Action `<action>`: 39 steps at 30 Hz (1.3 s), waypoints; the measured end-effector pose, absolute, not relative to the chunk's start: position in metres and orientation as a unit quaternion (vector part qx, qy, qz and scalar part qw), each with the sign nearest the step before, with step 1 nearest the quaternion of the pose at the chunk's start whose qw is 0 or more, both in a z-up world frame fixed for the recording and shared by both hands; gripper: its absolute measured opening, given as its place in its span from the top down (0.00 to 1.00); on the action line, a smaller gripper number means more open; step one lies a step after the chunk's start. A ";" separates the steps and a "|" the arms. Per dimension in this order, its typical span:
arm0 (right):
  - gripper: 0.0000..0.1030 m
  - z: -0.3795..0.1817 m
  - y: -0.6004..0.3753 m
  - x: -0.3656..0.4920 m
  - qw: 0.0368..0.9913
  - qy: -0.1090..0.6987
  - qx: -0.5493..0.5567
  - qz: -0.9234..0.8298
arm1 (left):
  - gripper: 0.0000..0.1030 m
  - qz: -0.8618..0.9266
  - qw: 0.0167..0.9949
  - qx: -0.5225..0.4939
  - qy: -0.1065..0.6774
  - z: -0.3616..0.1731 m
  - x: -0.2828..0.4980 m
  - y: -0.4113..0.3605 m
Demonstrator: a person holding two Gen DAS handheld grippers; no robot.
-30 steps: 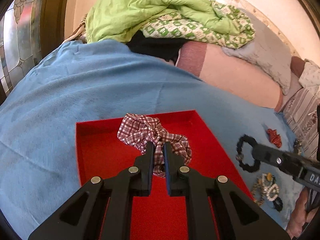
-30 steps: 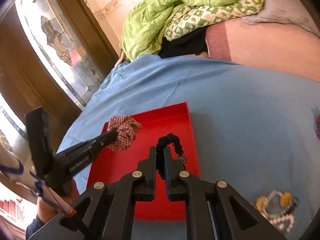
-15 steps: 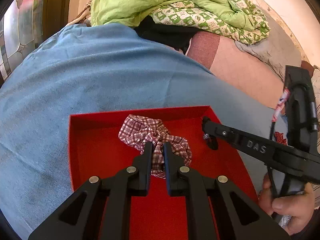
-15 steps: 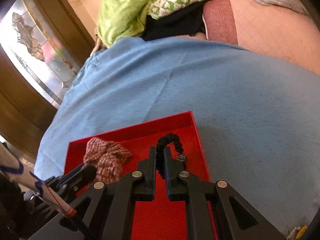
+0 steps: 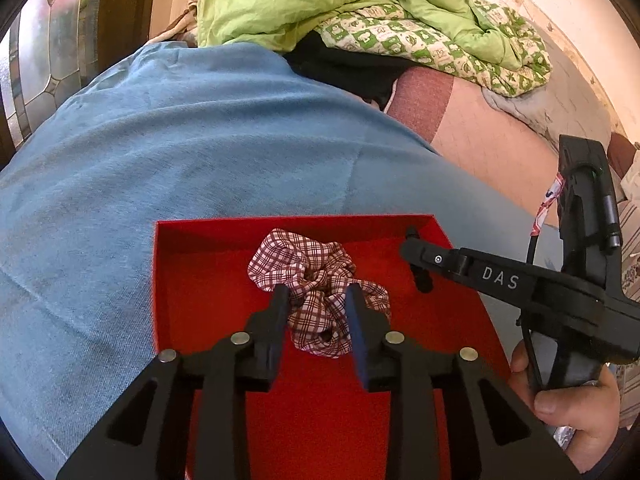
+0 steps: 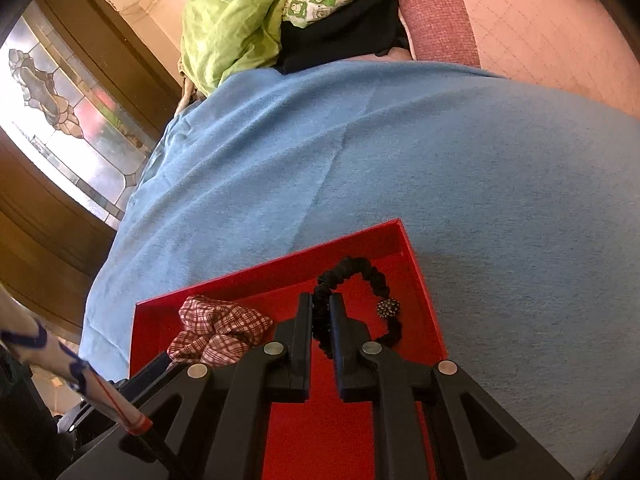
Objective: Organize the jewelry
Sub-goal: 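Carry both items into the red tray and open both tools to release, then return both tools to the jewelry pile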
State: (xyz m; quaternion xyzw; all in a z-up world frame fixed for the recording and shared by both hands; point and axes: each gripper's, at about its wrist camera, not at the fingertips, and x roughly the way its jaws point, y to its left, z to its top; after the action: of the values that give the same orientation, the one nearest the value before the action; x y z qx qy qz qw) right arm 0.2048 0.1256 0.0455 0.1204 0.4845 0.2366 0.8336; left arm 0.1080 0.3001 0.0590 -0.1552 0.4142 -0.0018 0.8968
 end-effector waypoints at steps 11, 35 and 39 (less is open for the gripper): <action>0.85 0.055 0.125 0.199 0.833 0.477 0.127 0.250 | 0.69 -0.003 0.903 -0.156 0.401 0.066 0.104 0.299; 0.85 0.096 0.040 0.120 0.845 0.450 0.141 0.254 | 0.66 0.010 0.940 -0.081 0.331 0.107 0.071 0.252; 0.85 0.095 0.016 0.097 0.842 0.452 0.148 0.252 | 0.62 0.006 0.946 -0.057 0.318 0.115 0.058 0.232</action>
State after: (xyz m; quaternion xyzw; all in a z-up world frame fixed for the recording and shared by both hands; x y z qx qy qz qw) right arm 0.0974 0.0158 0.0952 0.1481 0.4524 0.2523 0.8424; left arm 0.0577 0.2317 0.1154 -0.0566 0.3177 0.0062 0.9465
